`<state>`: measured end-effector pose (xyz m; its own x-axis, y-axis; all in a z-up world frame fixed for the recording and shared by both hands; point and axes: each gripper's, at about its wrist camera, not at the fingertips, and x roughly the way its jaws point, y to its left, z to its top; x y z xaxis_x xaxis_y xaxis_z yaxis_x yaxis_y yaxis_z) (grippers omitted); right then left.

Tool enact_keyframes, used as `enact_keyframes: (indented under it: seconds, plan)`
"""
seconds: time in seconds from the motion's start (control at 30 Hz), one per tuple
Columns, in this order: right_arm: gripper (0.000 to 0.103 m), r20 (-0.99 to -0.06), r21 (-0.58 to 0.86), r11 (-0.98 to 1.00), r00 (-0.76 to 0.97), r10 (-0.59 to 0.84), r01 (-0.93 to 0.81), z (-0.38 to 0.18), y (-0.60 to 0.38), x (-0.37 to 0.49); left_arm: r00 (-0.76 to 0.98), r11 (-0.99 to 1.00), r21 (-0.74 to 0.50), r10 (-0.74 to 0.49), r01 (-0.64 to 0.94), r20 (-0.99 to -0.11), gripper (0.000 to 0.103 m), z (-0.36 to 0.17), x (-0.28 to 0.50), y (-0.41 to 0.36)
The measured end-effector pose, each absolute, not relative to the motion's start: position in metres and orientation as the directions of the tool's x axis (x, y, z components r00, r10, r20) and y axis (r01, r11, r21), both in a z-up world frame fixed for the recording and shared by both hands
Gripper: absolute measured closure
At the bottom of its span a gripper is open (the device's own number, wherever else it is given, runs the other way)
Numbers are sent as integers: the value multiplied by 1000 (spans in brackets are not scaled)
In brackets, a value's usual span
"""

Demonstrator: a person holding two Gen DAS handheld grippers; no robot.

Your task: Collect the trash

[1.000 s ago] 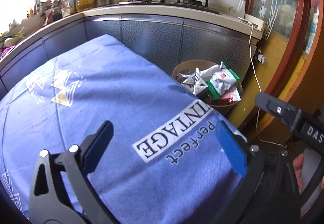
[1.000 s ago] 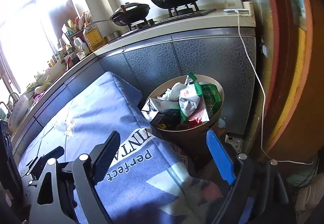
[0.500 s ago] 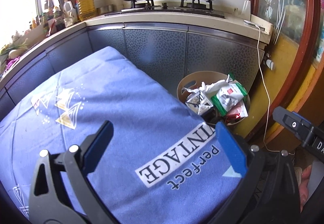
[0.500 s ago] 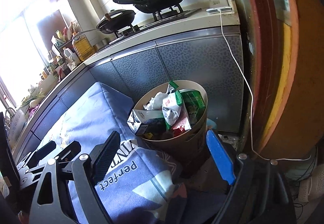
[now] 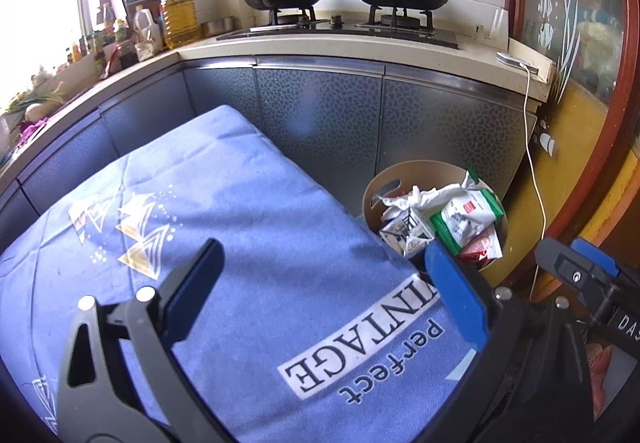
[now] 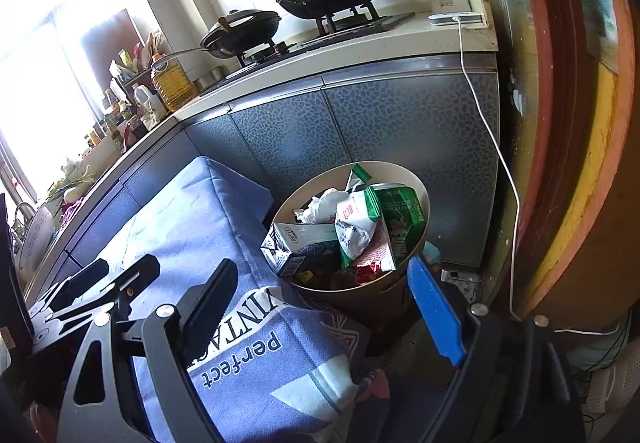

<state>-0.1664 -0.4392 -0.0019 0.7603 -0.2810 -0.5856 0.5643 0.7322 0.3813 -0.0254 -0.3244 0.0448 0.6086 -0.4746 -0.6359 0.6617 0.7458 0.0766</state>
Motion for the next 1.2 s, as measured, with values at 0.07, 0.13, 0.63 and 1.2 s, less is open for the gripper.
enact_keyframes:
  seconds: [0.07, 0.13, 0.63, 1.2]
  plan:
    - [18, -587, 387, 729, 760, -277, 564, -3, -439, -167, 609, 745, 77, -477, 663, -634, 6, 46, -25, -326]
    - [18, -590, 391, 727, 760, -273, 564, -3, -440, -167, 613, 746, 82, -474, 661, -632, 6, 47, -24, -328]
    - [18, -588, 394, 719, 758, -281, 573, -1, -446, -170, 632, 730, 134, -467, 670, -618, 6, 54, -30, -343]
    - [18, -586, 389, 730, 762, -275, 562, 1, -440, -170, 665, 759, 175, -404, 627, -628, 6, 51, -31, -343]
